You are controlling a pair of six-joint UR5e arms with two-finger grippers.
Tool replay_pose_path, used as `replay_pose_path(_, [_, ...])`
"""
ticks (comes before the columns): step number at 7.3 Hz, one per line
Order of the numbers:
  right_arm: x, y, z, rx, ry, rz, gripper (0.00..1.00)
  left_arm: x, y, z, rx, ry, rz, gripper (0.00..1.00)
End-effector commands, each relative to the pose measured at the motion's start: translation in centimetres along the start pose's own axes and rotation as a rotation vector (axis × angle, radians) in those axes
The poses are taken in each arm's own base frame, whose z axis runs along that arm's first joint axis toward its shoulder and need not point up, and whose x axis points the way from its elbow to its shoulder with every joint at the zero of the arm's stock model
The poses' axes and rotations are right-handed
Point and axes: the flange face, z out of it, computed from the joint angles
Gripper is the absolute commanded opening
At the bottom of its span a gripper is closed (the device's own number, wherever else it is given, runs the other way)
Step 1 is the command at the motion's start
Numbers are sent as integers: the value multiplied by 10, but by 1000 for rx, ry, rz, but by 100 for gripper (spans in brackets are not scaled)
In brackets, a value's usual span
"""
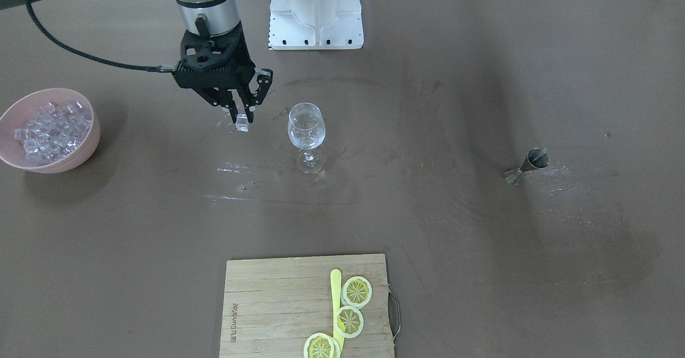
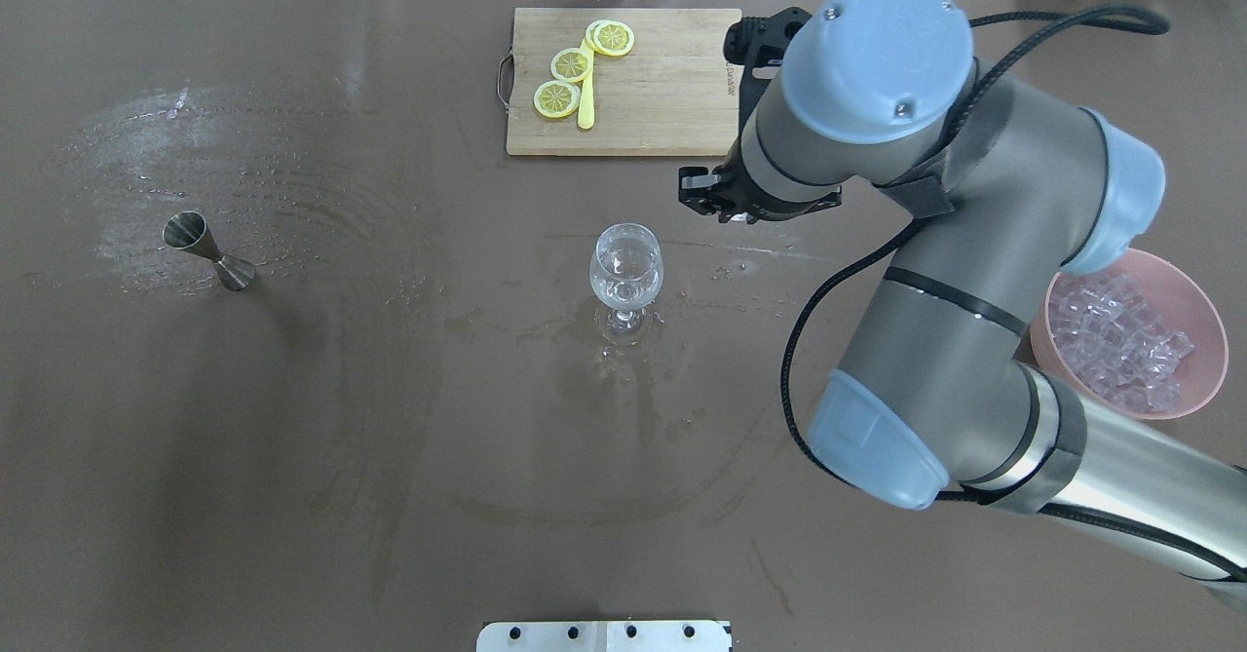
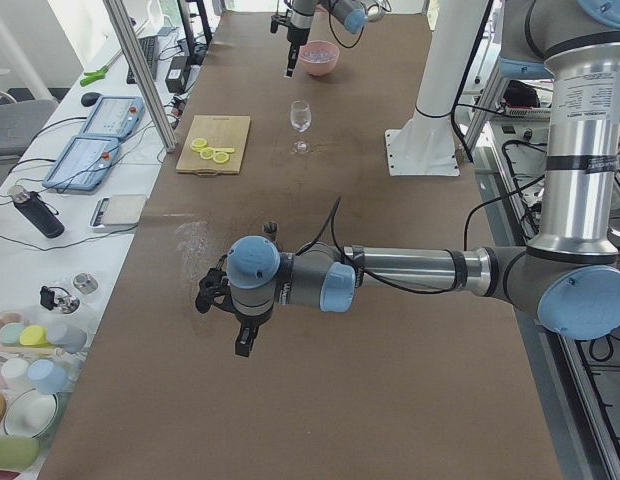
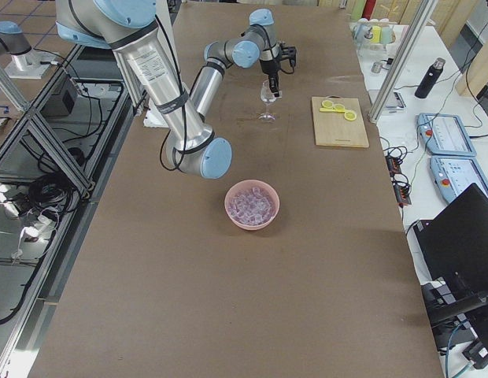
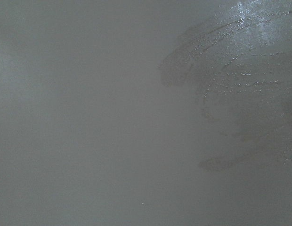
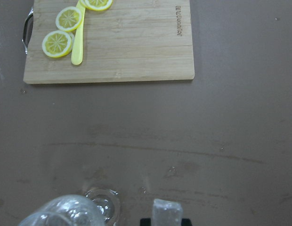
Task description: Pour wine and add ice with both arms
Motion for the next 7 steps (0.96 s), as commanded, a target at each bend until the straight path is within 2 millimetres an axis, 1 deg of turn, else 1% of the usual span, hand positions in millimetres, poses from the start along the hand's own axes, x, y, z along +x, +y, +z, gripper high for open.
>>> replay_pose_path(1, [-44,19,-15,-18,-7,7,0,0,0,1,-1,1,-2,99])
replay_pose_path(2, [-59,27,-16,0,-7,14,0,0,0,1,-1,1,-2,99])
replay_pose_path(3, [-73,32,-9,7,10,6,0,0,0,1,-1,1,-2,99])
replay_pose_path(4, [-95,28,-7,6,18,10,0,-1,1,1,-2,1,-3,99])
replay_pose_path(5, [-109,24,-4,9,28,25,0,-1,1,1,-2,1,-3,99])
replay_pose_path(7, [-104,23,7,21,56,25,0,-1,2,1,-3,1,-3,99])
